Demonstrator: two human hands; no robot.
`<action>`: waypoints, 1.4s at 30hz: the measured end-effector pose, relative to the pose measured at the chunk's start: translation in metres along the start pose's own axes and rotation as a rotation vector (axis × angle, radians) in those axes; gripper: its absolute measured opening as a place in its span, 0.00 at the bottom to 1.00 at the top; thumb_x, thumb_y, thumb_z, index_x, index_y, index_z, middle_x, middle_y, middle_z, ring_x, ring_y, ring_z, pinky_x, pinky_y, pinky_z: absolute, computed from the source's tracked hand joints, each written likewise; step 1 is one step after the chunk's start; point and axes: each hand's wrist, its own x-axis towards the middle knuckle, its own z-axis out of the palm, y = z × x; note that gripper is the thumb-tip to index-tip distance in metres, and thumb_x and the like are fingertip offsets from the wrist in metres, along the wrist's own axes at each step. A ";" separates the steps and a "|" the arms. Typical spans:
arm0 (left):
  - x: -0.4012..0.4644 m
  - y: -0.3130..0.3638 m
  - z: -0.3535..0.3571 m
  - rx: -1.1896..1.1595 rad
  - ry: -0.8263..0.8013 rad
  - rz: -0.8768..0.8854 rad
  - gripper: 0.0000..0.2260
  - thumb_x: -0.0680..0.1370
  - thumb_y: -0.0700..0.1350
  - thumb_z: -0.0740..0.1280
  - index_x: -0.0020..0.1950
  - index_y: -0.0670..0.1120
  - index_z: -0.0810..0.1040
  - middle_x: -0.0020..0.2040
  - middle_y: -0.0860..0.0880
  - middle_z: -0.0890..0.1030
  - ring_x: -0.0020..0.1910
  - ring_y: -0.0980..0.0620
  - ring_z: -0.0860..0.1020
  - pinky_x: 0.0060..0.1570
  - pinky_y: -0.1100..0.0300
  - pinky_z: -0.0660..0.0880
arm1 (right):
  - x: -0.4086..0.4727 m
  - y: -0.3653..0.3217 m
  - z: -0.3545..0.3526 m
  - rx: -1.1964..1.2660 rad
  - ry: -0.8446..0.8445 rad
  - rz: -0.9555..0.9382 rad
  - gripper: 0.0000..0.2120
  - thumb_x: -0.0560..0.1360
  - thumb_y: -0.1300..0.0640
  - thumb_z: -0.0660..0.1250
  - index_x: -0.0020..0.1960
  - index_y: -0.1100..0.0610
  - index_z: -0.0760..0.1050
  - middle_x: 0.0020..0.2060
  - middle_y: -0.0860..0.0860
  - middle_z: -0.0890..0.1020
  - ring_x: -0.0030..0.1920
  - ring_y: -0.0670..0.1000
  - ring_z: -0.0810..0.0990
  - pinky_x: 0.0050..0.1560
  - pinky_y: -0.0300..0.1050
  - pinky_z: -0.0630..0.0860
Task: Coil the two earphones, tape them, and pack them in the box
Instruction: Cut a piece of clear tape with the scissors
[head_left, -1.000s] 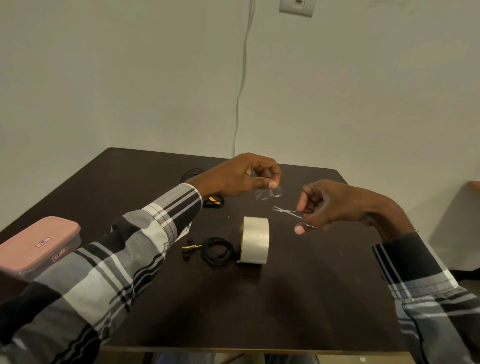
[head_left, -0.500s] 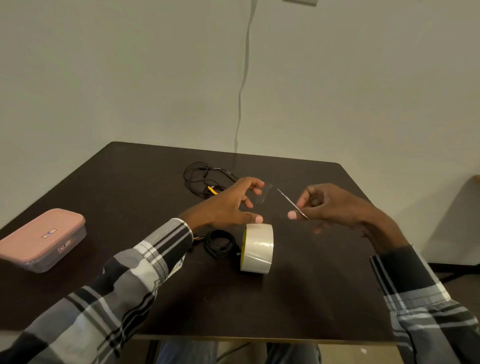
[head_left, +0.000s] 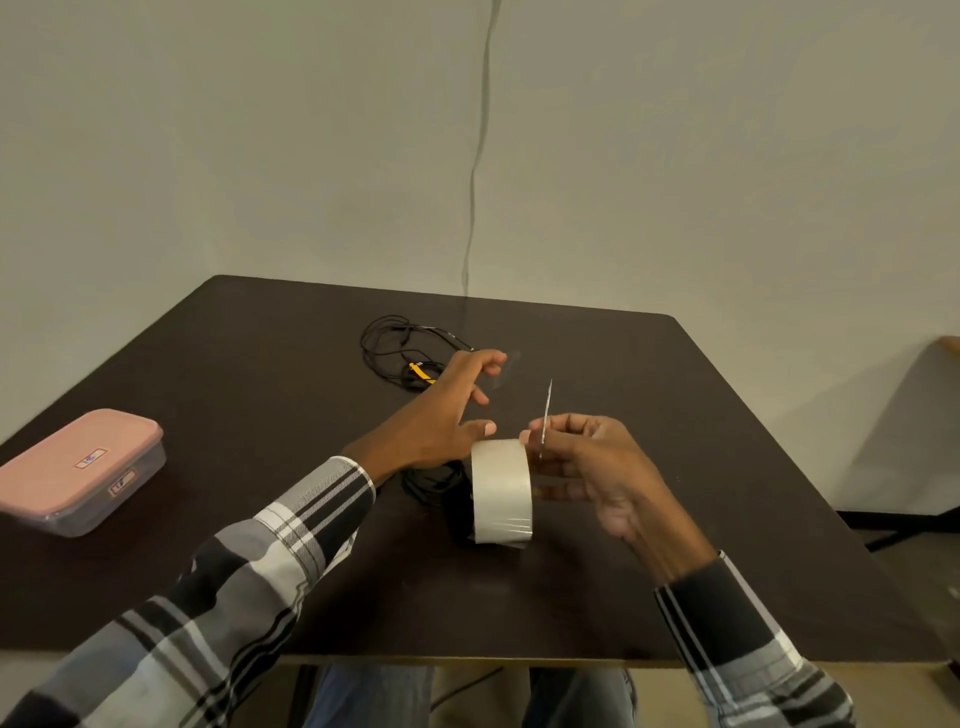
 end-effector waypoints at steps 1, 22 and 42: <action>0.000 -0.001 0.002 0.000 0.019 0.002 0.33 0.76 0.39 0.70 0.76 0.51 0.57 0.67 0.53 0.64 0.59 0.56 0.73 0.53 0.67 0.72 | 0.000 0.000 0.001 0.024 0.005 0.011 0.13 0.71 0.62 0.76 0.55 0.62 0.81 0.42 0.56 0.86 0.41 0.54 0.85 0.50 0.58 0.82; 0.027 0.012 0.054 0.417 0.230 -0.182 0.45 0.68 0.60 0.75 0.77 0.48 0.54 0.71 0.49 0.62 0.68 0.47 0.68 0.53 0.47 0.76 | 0.024 -0.008 -0.029 -0.814 0.227 -0.227 0.08 0.64 0.60 0.77 0.40 0.51 0.82 0.35 0.44 0.82 0.37 0.44 0.79 0.34 0.38 0.71; 0.029 0.014 0.058 0.395 0.146 -0.225 0.48 0.67 0.62 0.76 0.77 0.49 0.53 0.72 0.47 0.62 0.70 0.47 0.67 0.57 0.48 0.74 | 0.037 -0.026 -0.058 -1.102 0.225 -0.082 0.11 0.69 0.49 0.79 0.40 0.51 0.78 0.39 0.48 0.84 0.39 0.45 0.82 0.37 0.40 0.76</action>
